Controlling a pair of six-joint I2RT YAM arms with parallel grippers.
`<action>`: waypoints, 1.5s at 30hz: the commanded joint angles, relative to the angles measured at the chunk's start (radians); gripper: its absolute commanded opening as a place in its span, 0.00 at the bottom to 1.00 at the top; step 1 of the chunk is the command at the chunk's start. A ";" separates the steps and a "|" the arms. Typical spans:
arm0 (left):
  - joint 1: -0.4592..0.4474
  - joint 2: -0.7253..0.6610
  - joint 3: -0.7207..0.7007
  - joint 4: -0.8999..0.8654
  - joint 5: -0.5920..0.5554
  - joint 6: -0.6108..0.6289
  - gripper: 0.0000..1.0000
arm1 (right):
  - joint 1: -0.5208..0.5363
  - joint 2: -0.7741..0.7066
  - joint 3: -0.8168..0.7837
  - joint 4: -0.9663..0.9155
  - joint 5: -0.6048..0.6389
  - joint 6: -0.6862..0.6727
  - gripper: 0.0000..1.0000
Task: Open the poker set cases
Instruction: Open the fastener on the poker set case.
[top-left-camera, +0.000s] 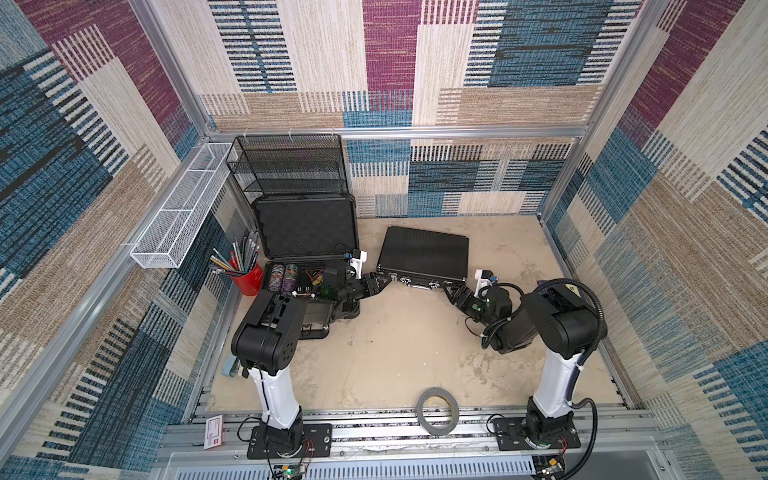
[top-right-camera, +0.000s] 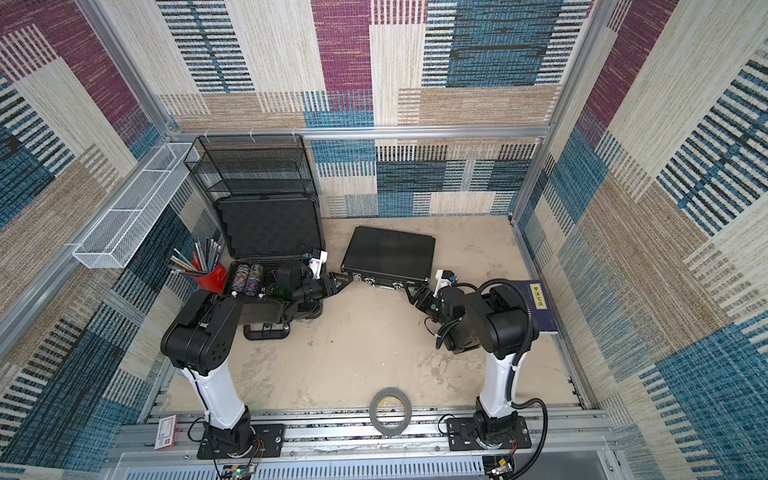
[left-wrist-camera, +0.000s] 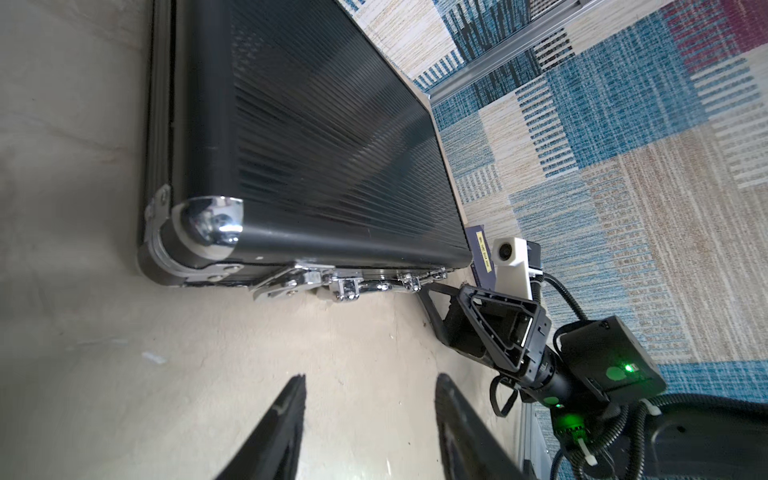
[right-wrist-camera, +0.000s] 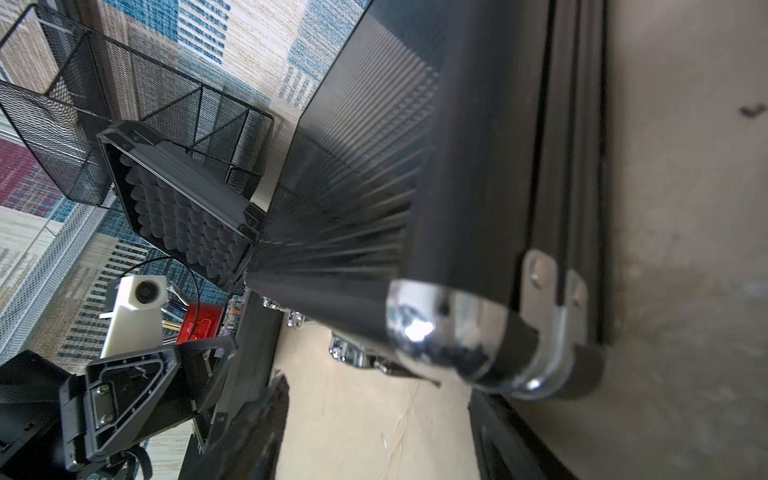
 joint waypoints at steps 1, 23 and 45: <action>-0.006 0.011 0.017 -0.027 -0.056 -0.027 0.53 | 0.001 0.038 0.016 0.086 -0.017 0.059 0.70; -0.045 0.225 0.116 0.094 -0.219 -0.189 0.60 | 0.001 0.101 -0.019 0.346 -0.061 0.199 0.45; -0.077 0.282 0.135 0.255 -0.226 -0.260 0.54 | -0.002 0.116 -0.036 0.609 -0.123 0.359 0.31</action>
